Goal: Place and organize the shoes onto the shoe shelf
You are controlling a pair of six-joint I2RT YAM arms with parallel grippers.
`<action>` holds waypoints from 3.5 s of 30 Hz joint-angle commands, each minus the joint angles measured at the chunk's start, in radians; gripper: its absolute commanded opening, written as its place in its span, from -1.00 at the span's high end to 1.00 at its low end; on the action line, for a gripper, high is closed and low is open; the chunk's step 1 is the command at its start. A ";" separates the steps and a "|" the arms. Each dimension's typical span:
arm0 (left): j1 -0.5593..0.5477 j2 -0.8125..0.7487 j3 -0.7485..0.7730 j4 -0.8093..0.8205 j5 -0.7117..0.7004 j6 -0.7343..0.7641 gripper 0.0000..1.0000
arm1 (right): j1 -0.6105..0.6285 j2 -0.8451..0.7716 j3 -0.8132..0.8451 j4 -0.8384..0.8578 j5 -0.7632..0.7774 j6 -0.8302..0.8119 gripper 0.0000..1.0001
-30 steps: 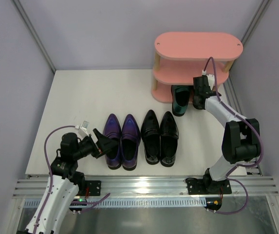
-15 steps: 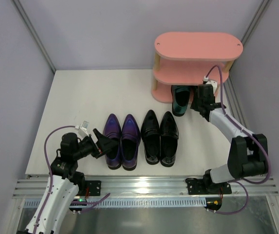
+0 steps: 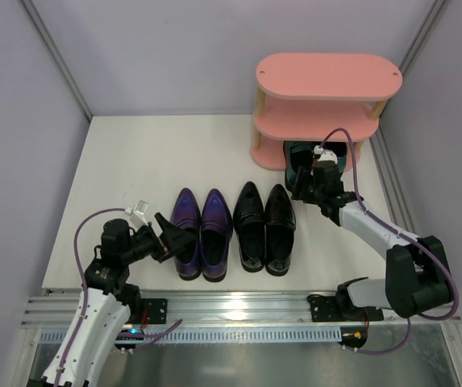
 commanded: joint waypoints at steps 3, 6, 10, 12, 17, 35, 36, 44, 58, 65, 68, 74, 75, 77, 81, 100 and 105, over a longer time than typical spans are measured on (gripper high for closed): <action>0.000 -0.008 -0.007 0.012 0.005 0.011 -0.99 | 0.022 0.139 0.009 0.136 -0.022 0.028 -0.31; 0.000 -0.008 -0.009 0.009 0.006 0.012 -0.99 | 0.033 0.219 0.046 0.155 -0.002 0.038 -0.31; -0.001 -0.014 -0.009 0.007 0.005 0.016 -1.00 | 0.035 0.316 0.117 0.161 0.055 0.072 -0.31; -0.002 -0.016 -0.007 0.007 0.006 0.016 -0.99 | 0.033 0.354 0.141 0.164 0.069 0.077 -0.31; -0.002 -0.014 0.002 -0.008 0.005 0.020 -0.99 | 0.033 0.407 0.227 0.144 0.108 0.078 -0.32; 0.000 -0.043 0.003 -0.034 -0.002 0.023 -1.00 | 0.018 0.361 0.359 0.044 0.308 0.046 -0.11; 0.000 -0.048 0.003 -0.037 -0.002 0.023 -0.99 | 0.018 0.353 0.358 0.048 0.311 0.045 -0.11; -0.001 -0.062 0.005 -0.048 -0.006 0.020 -0.99 | 0.018 0.296 0.356 0.054 0.332 0.023 -0.11; -0.001 -0.089 0.006 -0.077 -0.011 0.020 -0.99 | -0.002 0.332 0.375 0.037 0.308 0.023 -0.11; 0.000 -0.100 0.022 -0.085 -0.011 0.014 -0.99 | 0.045 0.086 0.119 0.136 0.167 0.031 -0.11; -0.002 -0.100 0.043 -0.101 -0.022 0.022 -0.99 | 0.097 -0.076 0.036 0.117 0.168 0.029 -0.24; 0.000 -0.095 0.108 -0.170 -0.072 0.074 -1.00 | 0.165 -0.334 -0.058 -0.098 0.006 0.029 -0.49; -0.001 -0.092 0.112 -0.175 -0.077 0.077 -0.99 | 0.173 -0.348 -0.063 -0.129 -0.043 0.025 -0.49; -0.002 -0.091 0.120 -0.178 -0.078 0.080 -0.99 | 0.206 -0.386 -0.075 -0.240 -0.083 0.046 -0.53; -0.001 -0.086 0.121 -0.186 -0.089 0.080 -1.00 | 0.417 -0.549 -0.156 -0.348 -0.011 0.176 -0.86; -0.002 -0.100 0.144 -0.241 -0.120 0.115 -0.99 | 1.170 -0.371 -0.103 -0.966 0.756 1.081 -0.99; -0.001 -0.100 0.141 -0.233 -0.117 0.115 -1.00 | 1.329 -0.318 -0.052 -1.126 0.854 1.389 -0.99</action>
